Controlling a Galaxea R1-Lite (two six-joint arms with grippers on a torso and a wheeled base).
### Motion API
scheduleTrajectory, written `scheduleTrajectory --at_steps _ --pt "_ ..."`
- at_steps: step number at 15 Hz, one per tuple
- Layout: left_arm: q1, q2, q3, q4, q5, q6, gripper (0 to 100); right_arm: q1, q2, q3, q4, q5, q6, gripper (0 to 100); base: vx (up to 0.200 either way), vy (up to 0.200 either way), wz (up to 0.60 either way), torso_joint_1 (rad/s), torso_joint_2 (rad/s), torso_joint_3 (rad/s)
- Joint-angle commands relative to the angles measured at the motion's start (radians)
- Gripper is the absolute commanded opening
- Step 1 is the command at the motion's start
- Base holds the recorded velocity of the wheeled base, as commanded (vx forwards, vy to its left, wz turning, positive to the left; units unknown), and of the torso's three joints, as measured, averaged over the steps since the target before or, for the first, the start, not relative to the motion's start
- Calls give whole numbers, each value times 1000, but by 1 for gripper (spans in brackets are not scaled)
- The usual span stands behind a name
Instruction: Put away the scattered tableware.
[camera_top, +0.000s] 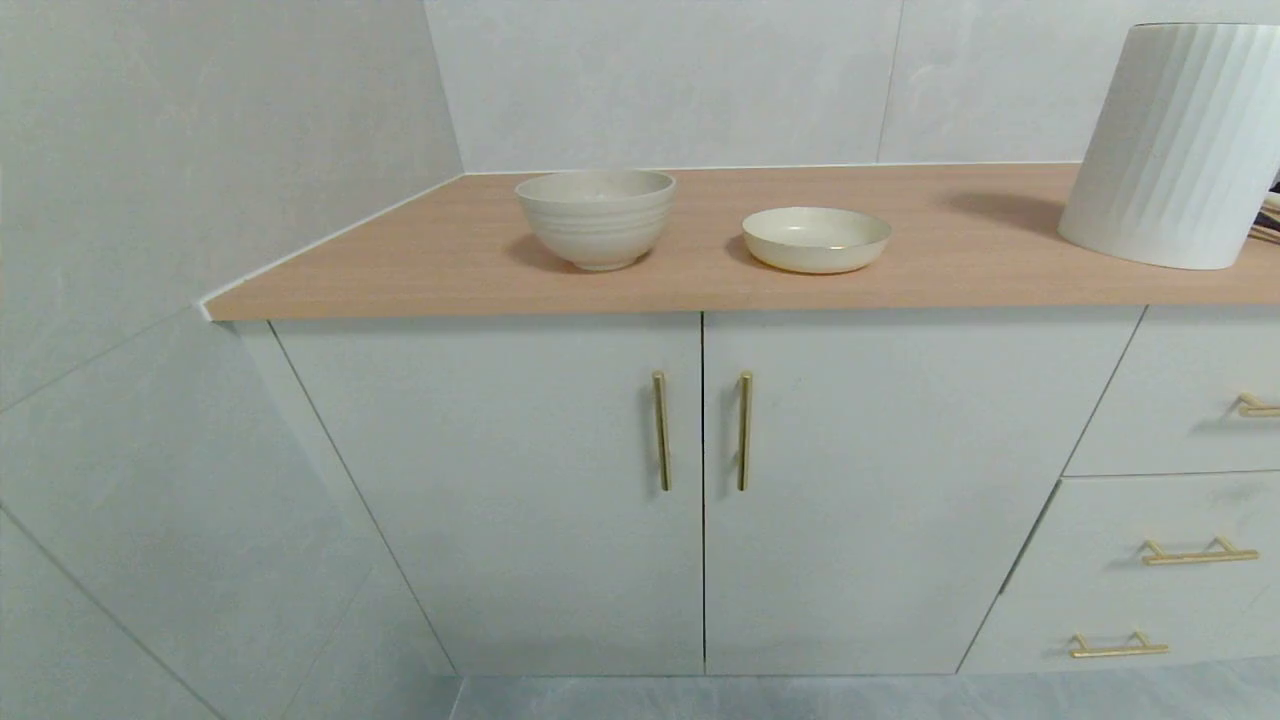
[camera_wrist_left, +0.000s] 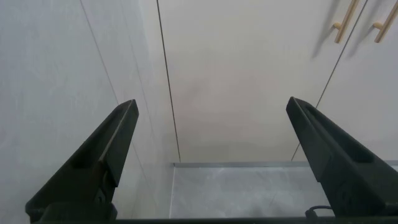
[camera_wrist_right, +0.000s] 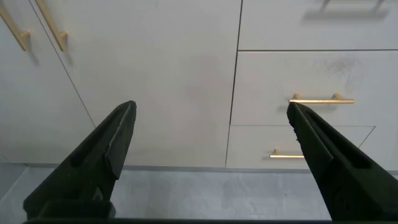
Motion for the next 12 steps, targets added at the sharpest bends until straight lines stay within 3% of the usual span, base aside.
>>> scheduleTrajectory --at_steps 1,9,12 --pt "0 0 0 0 0 0 100 0 0 0 0 0 0 100 0 0 0 0 0 0" --pt "0 0 0 0 0 0 100 0 0 -9 -4 8 -32 100 0 0 0 0 0 0" --pt "0 0 0 0 0 0 100 48 173 -250 65 103 29 100 0 0 0 0 0 0"
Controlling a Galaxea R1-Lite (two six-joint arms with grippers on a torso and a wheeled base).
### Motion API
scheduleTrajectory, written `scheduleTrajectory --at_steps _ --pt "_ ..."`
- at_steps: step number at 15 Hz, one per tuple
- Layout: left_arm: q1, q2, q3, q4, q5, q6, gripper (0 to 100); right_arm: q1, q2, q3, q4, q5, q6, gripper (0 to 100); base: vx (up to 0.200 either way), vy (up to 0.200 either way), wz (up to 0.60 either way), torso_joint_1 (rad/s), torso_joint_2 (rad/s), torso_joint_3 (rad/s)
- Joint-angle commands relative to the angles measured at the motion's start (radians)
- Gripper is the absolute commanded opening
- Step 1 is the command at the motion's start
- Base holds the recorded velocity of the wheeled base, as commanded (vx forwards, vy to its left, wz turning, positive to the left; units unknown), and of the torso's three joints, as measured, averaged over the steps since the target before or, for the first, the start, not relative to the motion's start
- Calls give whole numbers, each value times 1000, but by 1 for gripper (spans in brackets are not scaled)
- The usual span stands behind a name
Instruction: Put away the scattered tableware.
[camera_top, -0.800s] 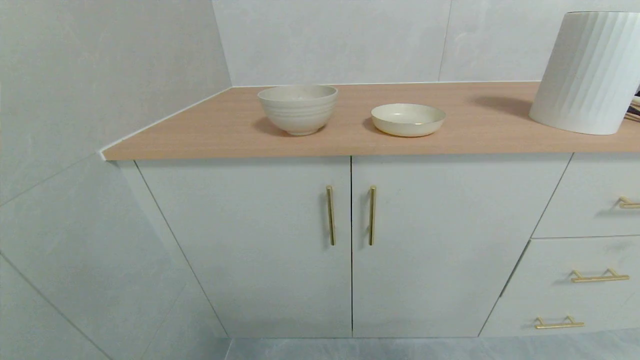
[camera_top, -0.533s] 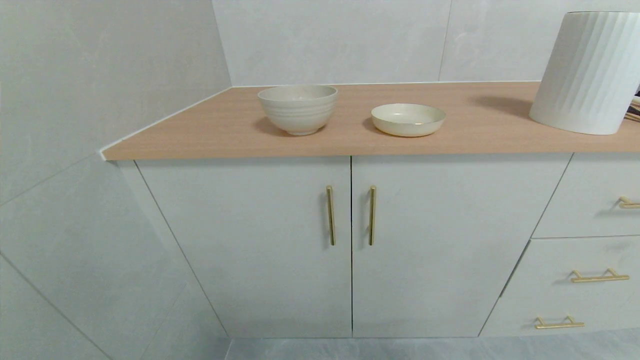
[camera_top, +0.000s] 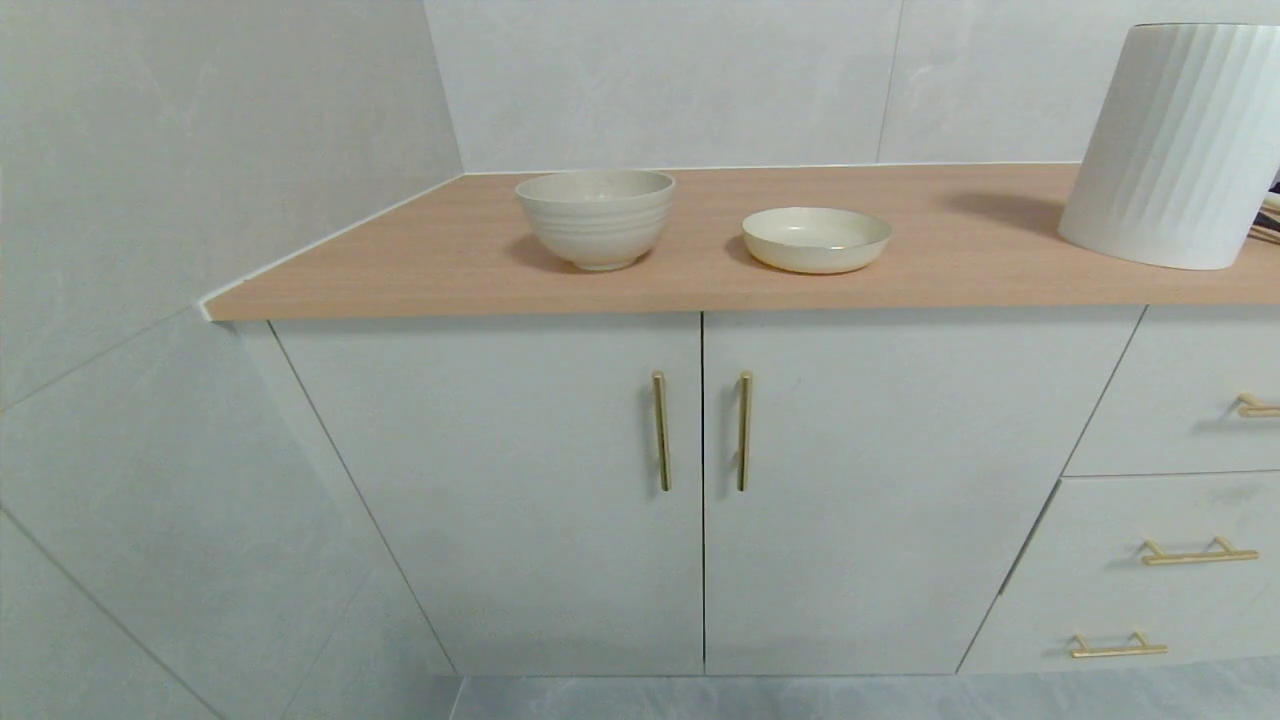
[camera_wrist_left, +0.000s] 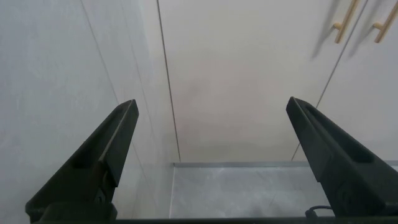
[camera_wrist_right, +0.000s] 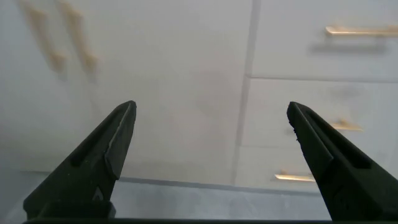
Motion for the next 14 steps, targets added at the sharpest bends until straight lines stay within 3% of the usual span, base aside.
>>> scheduleTrajectory --at_steps 1,5,6,8,10,14 --pt "0 0 0 0 0 0 100 51 234 -149 58 102 22 100 0 0 0 0 0 0" --pt "0 0 0 0 0 0 100 122 646 -277 20 157 6 100 0 0 0 0 0 0" --pt "0 0 0 0 0 0 100 208 836 -364 -91 152 11 100 0 0 0 0 0 0" --pt "0 0 0 0 0 0 100 312 1042 -499 -157 156 54 100 0 0 0 0 0 0" --pt "0 0 0 0 0 0 100 396 1203 -619 -160 169 103 100 0 0 0 0 0 0" --pt "0 0 0 0 0 0 100 472 1461 -792 -163 175 132 100 0 0 0 0 0 0"
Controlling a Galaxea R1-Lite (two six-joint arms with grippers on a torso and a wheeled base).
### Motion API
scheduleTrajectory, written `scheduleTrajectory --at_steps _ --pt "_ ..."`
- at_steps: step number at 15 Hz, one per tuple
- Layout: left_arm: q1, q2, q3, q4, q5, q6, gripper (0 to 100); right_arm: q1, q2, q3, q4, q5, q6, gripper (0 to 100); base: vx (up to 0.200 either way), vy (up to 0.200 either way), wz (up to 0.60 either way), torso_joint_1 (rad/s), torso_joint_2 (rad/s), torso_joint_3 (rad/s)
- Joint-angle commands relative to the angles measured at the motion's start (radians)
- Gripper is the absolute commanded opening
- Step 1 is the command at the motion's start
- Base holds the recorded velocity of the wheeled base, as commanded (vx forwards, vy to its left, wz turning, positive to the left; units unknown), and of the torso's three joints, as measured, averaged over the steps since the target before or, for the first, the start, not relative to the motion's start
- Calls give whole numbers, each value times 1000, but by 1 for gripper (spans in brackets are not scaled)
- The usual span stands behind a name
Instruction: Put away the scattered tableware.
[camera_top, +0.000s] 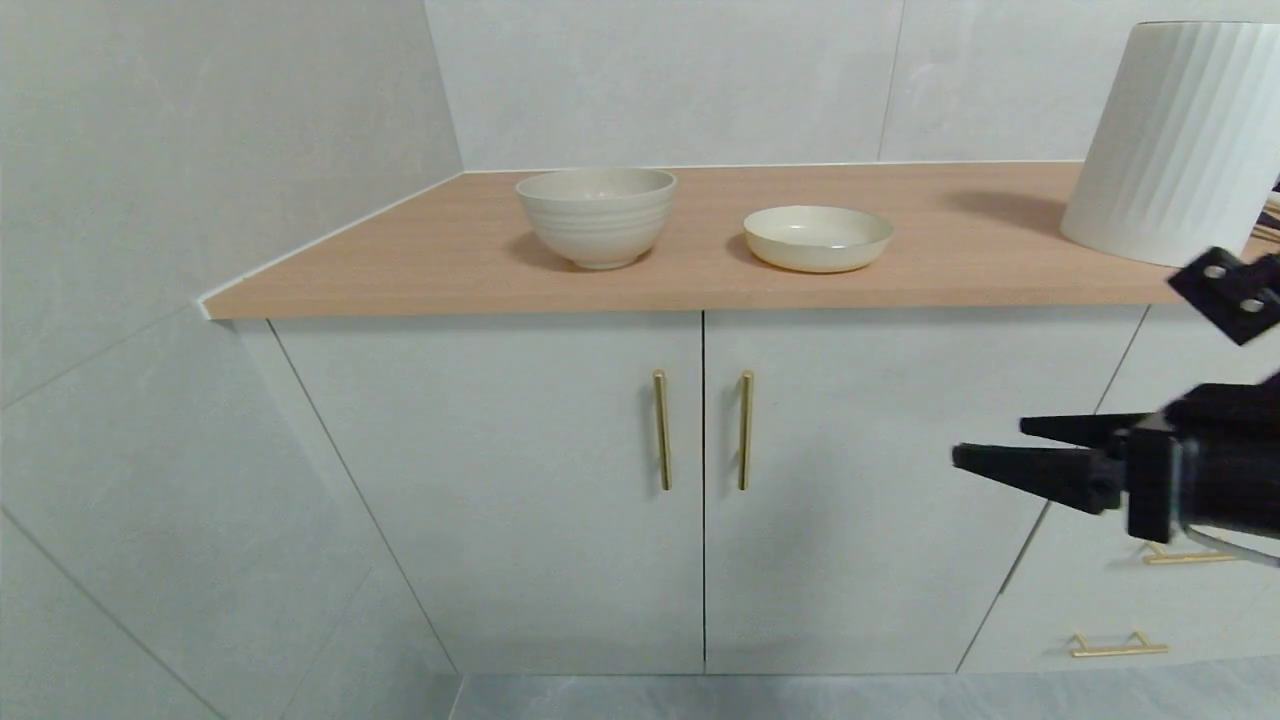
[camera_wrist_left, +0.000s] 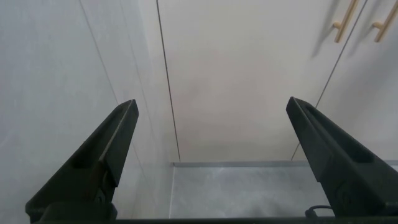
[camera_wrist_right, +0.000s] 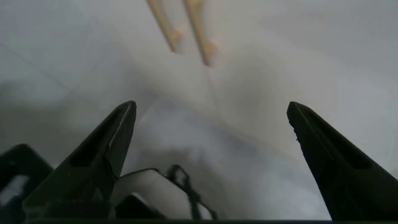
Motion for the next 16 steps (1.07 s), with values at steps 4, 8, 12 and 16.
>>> scheduleTrajectory --at_steps 4,8,12,16 --pt "1 0 0 0 0 0 100 69 332 -226 -13 137 57 100 0 0 0 0 0 0" --pt "1 0 0 0 0 0 100 113 513 -255 -157 122 63 100 0 0 0 0 0 0" --pt "1 0 0 0 0 0 100 164 679 -269 -421 41 129 100 0 0 0 0 0 0" --pt "1 0 0 0 0 0 100 166 725 -298 -439 10 128 100 0 0 0 0 0 0"
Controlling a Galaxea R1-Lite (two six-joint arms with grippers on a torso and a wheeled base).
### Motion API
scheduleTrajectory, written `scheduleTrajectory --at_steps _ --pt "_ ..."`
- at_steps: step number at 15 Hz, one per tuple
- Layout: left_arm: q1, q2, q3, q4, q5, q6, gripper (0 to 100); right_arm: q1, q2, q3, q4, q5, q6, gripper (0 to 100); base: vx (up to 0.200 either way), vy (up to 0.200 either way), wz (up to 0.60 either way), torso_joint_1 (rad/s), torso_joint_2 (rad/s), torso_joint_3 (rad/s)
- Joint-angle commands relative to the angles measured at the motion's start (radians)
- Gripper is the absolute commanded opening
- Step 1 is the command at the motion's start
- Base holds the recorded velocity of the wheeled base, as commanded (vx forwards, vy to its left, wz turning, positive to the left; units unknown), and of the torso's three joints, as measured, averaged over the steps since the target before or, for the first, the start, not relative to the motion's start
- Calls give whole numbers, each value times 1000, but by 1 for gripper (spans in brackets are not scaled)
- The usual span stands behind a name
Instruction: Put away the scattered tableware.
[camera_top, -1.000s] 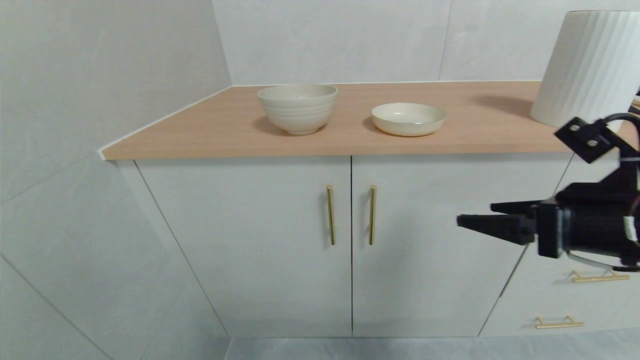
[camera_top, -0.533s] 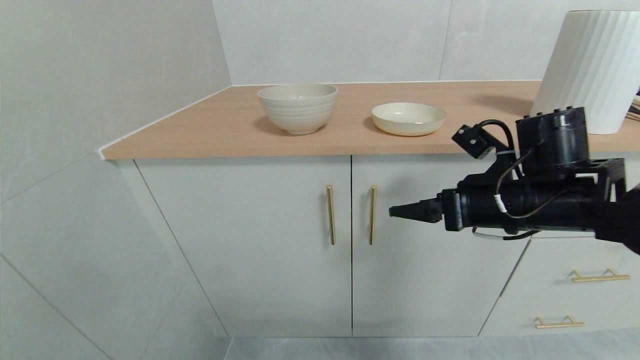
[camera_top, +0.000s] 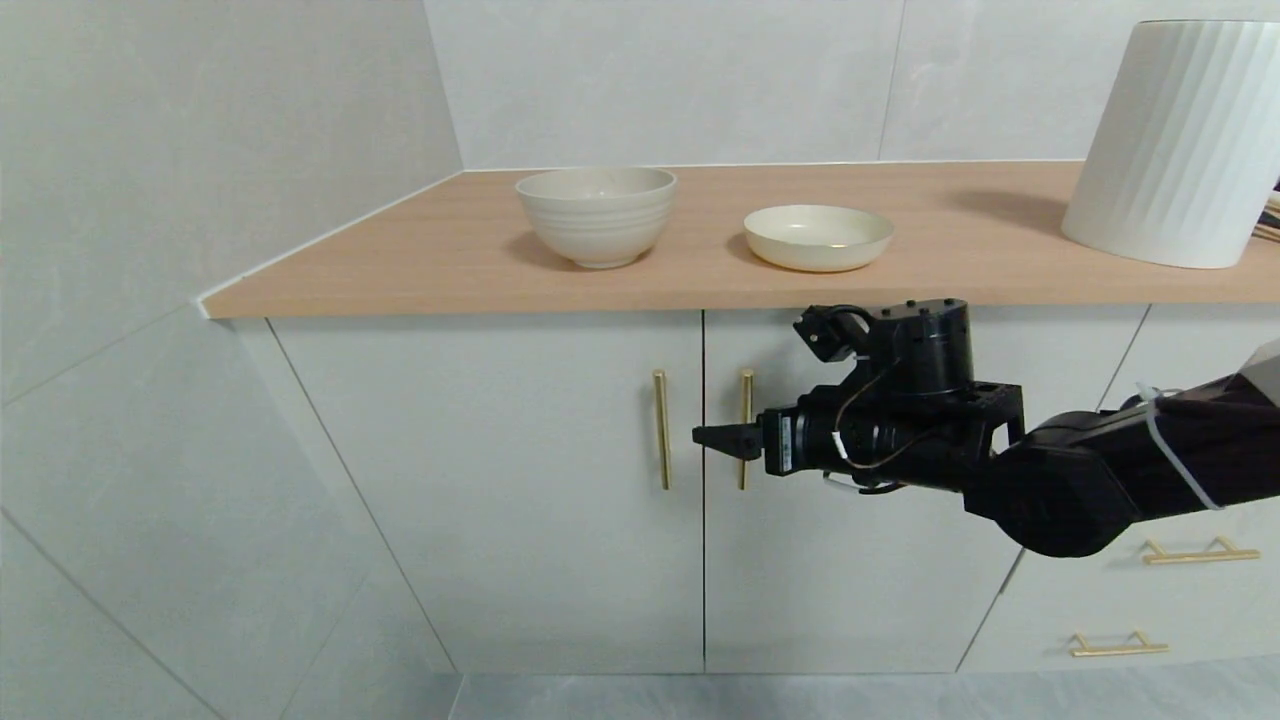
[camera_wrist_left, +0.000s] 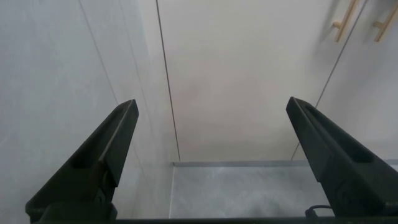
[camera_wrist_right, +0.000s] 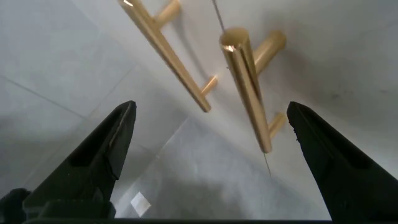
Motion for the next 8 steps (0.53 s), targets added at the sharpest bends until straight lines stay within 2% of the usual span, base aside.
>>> scheduleTrajectory --at_steps 1,3,8 --pt "0 0 0 0 0 0 100 2 46 -11 -18 -5 0 100 0 0 0 0 0 0" --pt "0 0 0 0 0 0 100 5 70 -3 -90 -25 0 100 0 0 0 0 0 0" --pt "0 0 0 0 0 0 100 27 95 9 -162 -26 8 100 0 0 0 0 0 0"
